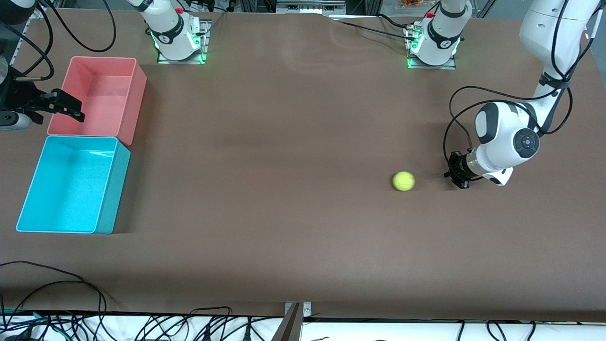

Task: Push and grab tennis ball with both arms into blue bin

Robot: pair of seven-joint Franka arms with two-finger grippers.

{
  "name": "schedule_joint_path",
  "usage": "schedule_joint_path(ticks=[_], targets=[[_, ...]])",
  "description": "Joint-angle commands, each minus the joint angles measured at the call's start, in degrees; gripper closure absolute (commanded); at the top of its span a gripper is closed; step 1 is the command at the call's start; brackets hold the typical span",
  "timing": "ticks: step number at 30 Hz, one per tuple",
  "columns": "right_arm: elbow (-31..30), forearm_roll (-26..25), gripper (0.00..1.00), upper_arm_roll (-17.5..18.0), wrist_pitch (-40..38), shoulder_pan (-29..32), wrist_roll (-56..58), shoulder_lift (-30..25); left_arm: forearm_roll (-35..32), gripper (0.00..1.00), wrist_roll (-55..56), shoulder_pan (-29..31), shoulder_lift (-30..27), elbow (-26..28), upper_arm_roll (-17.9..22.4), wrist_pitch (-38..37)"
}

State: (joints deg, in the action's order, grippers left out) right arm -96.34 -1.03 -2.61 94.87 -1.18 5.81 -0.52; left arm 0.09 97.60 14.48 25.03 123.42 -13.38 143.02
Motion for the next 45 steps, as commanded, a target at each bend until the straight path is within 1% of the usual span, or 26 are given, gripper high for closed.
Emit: schedule_joint_path(ticks=[1, 5, 8, 10, 15, 18, 19, 20, 21, 25, 26, 27, 29, 30, 31, 37, 45], targets=[[1.15, 0.59, 0.0, 0.06, -1.18, 0.04, -0.1, 0.25, -3.87, 1.0, -0.04, 1.07, -1.83, 0.42, 0.02, -1.87], [1.24, 0.41, 0.0, 0.14, -1.27, -0.05, -0.1, 0.25, -4.66, 1.0, -2.58, 1.33, -2.44, -1.33, 0.11, -3.1], [1.33, 0.5, 0.0, 0.32, -2.14, -0.05, -0.27, 0.16, -4.75, 1.0, -6.09, 2.12, -3.41, -3.09, 0.2, -6.08], [1.33, 0.68, 0.0, 0.32, -2.23, 0.04, -0.27, 0.16, -4.75, 1.0, -8.2, 2.48, -3.59, -5.02, 0.11, -8.8], [1.06, 0.68, 0.0, 0.32, -2.32, 0.04, -0.19, 0.51, -4.75, 1.0, -12.51, 3.09, -3.59, -11.79, 0.2, -16.89], [0.89, 0.59, 0.0, 0.41, -2.58, -0.05, -0.01, 1.39, -4.75, 1.0, -15.32, 3.71, -3.59, -14.6, 0.2, -20.32], [0.89, 0.68, 0.0, 0.5, -3.11, -0.14, -0.1, 1.57, -4.75, 0.94, -16.11, 3.88, -3.59, -15.31, 0.2, -21.02], [0.89, 0.68, 0.0, 0.76, -3.72, -0.23, -0.27, 1.66, -4.75, 0.82, -16.91, 3.88, -3.67, -16.1, 0.2, -21.55], [0.8, 0.77, 0.0, 1.02, -3.99, -0.49, -0.27, 1.83, -4.75, 0.79, -17.52, 3.89, -3.59, -16.89, 0.2, -22.08], [0.71, 0.94, 0.0, 2.34, -3.91, -1.45, -0.27, 3.5, -4.84, 0.78, -19.89, 3.89, -3.67, -21.45, 0.2, -26.12], [0.54, 1.12, 0.0, 2.43, -3.55, -1.81, -0.36, 3.94, -4.84, 0.73, -21.03, 3.89, -3.85, -22.6, 0.11, -27.35], [0.45, 1.64, 0.0, 2.52, -3.29, -2.16, -0.36, 4.29, -4.84, 0.62, -22.35, 3.89, -4.37, -23.48, 0.11, -28.32], [0.45, 2.52, 0.0, 2.52, -2.41, -3.12, -0.36, 5.08, -4.75, 0.56, -24.72, 3.89, -4.99, -25.32, 0.11, -29.73], [0.45, 2.52, 0.0, 2.52, -1.8, -3.48, -0.36, 5.61, -4.75, 0.41, -25.61, 3.89, -5.34, -26.03, 0.11, -30.34], [0.36, 2.52, 0.0, 2.52, -1.1, -3.65, -0.36, 6.22, -4.84, 0.0, -26.05, 3.89, -5.52, -26.82, 0.11, -31.04], [0.18, 2.53, 0.0, 2.52, 3.82, -4.62, -0.27, 9.56, -4.92, 0.0, -29.56, 3.8, -5.61, -32.27, -0.07, -35.61], [0.18, 2.44, 0.0, 2.52, 10.68, -4.8, 0.69, 15.45, -4.84, 0.0, -42.39, 3.88, -6.4, -38.6, -0.33, -38.52]])
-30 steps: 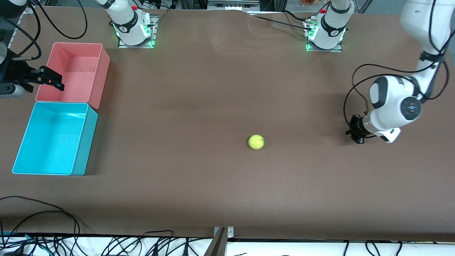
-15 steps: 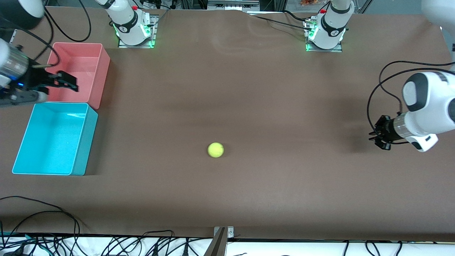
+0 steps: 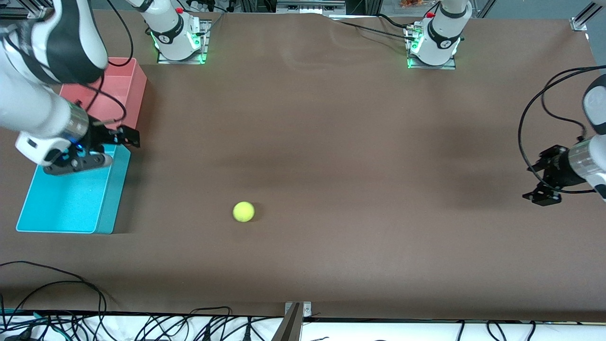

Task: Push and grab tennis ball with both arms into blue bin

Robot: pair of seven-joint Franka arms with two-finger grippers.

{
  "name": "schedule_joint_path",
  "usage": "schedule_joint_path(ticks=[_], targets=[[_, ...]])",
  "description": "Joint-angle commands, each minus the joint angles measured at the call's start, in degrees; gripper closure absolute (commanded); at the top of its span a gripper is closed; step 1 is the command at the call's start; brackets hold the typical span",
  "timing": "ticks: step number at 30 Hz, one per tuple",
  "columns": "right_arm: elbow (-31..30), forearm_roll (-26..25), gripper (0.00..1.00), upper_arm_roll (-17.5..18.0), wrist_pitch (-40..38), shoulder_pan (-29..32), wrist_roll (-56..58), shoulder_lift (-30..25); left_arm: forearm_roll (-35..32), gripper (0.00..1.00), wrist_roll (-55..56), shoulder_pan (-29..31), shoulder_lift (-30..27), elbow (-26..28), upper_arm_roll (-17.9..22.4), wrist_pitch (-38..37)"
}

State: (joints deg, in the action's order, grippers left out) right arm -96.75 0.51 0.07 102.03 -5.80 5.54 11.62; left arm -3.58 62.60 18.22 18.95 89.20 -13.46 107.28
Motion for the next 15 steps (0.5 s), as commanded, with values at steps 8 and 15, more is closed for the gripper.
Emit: schedule_joint_path(ticks=[8, 15], targets=[[0.6, 0.9, 0.0, -0.15, 10.55, -0.09, 2.63, 8.15, -1.25, 0.0, -20.22, -0.12, -0.32, -8.42, -0.6, -5.85], [0.6, 0.9, 0.0, -0.15, 17.06, 0.0, 2.63, 13.07, -1.16, 0.0, -33.58, -0.21, -0.41, -12.73, -0.6, -11.21]])
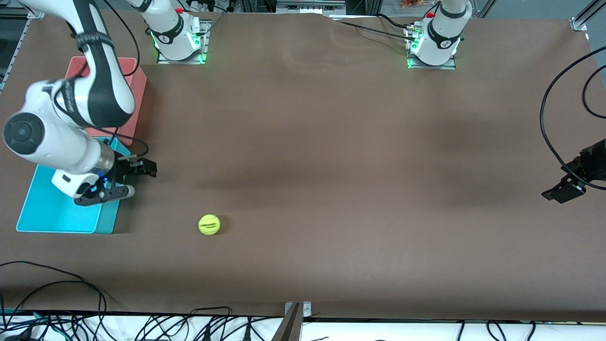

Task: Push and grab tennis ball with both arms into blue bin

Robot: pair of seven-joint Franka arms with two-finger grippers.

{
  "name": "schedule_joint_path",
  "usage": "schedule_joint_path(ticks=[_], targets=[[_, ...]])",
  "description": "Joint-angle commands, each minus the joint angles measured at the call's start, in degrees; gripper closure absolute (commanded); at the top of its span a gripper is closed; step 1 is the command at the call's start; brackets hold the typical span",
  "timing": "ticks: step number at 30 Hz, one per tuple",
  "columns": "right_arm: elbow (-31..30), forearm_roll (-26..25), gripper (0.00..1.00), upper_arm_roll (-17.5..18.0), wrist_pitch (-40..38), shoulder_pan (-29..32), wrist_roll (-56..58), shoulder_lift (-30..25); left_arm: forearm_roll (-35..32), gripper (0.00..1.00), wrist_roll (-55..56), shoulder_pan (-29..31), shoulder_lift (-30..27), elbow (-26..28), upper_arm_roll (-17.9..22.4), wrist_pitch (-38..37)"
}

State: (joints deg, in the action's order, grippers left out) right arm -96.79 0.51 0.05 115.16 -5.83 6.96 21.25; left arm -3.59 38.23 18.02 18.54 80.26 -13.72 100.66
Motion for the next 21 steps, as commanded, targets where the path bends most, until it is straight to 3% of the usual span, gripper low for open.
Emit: schedule_joint_path(ticks=[1, 10, 21], targets=[[0.73, 0.9, 0.0, -0.14, 5.23, 0.03, 1.21, 4.31, -1.07, 0.0, -11.4, -0.01, 0.09, -4.49, -0.35, -5.64], [1.34, 1.08, 0.0, 0.04, 16.92, 0.03, 4.02, 9.68, -1.16, 0.0, -32.41, -0.45, -0.52, -7.84, -0.26, -12.51], [1.52, 0.99, 0.0, 2.23, 32.56, 0.47, 4.29, 15.65, -1.25, 0.0, -46.56, -0.53, -2.63, -7.84, -0.43, -15.5]])
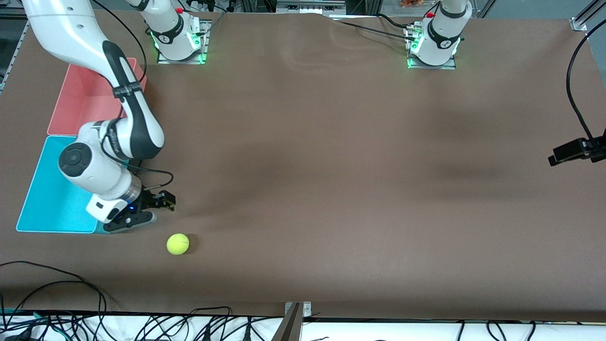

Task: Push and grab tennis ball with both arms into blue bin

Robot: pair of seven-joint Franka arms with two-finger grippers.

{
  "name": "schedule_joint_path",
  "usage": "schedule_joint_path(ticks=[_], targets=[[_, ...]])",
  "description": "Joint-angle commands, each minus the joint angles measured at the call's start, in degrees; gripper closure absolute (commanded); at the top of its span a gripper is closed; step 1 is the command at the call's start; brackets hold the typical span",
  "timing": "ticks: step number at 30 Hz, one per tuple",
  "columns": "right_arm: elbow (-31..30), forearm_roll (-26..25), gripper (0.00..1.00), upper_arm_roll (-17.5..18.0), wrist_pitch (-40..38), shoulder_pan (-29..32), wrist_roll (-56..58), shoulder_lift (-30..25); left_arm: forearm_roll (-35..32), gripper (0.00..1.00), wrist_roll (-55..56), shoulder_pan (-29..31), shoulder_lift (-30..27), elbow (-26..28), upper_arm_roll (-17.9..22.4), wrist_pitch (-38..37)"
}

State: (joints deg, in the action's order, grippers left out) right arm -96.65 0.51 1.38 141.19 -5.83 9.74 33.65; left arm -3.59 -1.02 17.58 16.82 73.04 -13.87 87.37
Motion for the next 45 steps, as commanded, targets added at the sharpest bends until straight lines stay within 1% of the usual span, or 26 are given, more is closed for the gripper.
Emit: schedule_joint_path(ticks=[1, 5, 8, 12, 14, 18, 23, 27, 30, 35, 36, 39, 40, 43, 44, 45], targets=[[1.38, 0.98, 0.0, 0.9, 8.29, 0.47, 1.51, 3.88, -1.25, 0.0, -8.11, -0.09, -1.0, -0.62, -0.28, -2.29], [1.73, 0.54, 0.0, 0.73, 14.97, 0.73, 5.54, 6.25, -1.34, 0.0, -8.38, -0.8, -1.0, -0.44, -0.45, -2.99], [2.69, 0.89, 0.0, 0.64, 18.49, 1.43, 9.32, 8.62, -1.16, 0.0, -8.56, -1.41, -0.65, -0.44, -0.45, -2.99], [5.68, 0.98, 0.0, 0.9, 24.12, 1.79, 9.51, 13.01, -0.72, 0.0, -8.29, -2.73, -0.47, -0.35, -0.1, -2.82], [7.44, 0.98, 0.0, 0.9, 25.62, 1.61, 9.51, 14.6, -0.37, 0.0, -8.38, -2.64, -0.47, -0.35, -0.01, -2.82], [10.69, 0.98, 0.0, 0.9, 25.71, 1.7, 9.68, 16.71, -0.19, 0.0, -8.29, -2.47, -0.47, -0.35, -0.01, -2.82], [16.93, 0.98, 0.0, 0.9, 25.71, 1.79, 9.95, 20.49, -0.19, 0.0, -8.2, -2.56, -0.47, -0.26, -0.01, -2.82], [20.8, 0.98, 0.0, 1.34, 25.8, 1.61, 9.77, 23.74, -0.19, 0.0, -8.2, -2.56, -0.47, -0.26, -0.01, -2.73], [21.51, 0.98, 0.0, 2.75, 25.89, 1.79, 9.33, 25.32, -0.19, 0.0, -8.2, -2.56, -0.47, -0.26, -0.01, -2.73], [21.51, 1.07, 0.0, 3.01, 25.89, 1.79, 9.33, 25.94, -0.28, 0.0, -8.2, -2.56, -0.47, -0.26, -0.01, -2.73], [21.51, 0.99, 0.02, 3.01, 25.89, 1.79, 9.51, 25.94, -0.28, 0.0, -8.2, -2.47, -0.47, -0.26, -0.01, -2.64], [21.51, 0.63, 0.18, 2.93, 25.71, 1.96, 10.12, 25.68, -0.28, 0.0, -8.2, -2.38, -0.47, -0.26, -0.01, -2.73], [21.51, 0.46, 0.26, 2.93, 25.71, 2.05, 10.21, 25.68, -0.28, 0.0, -8.2, -2.38, -0.47, -0.26, -0.01, -2.73], [21.42, 0.46, 0.54, 2.84, 25.45, 2.05, 10.3, 25.33, -0.19, 0.0, -8.2, -2.2, -0.47, -0.26, -0.01, -2.64], [21.25, 0.46, 0.79, 2.84, 25.36, 2.05, 10.3, 25.15, -0.19, 0.0, -8.2, -2.29, -0.47, -0.26, -0.01, -2.73], [21.16, 0.46, 0.8, 2.84, 25.36, 2.05, 10.3, 25.15, -0.28, 0.0, -8.2, -2.29, -0.47, -0.26, -0.01, -2.73]])
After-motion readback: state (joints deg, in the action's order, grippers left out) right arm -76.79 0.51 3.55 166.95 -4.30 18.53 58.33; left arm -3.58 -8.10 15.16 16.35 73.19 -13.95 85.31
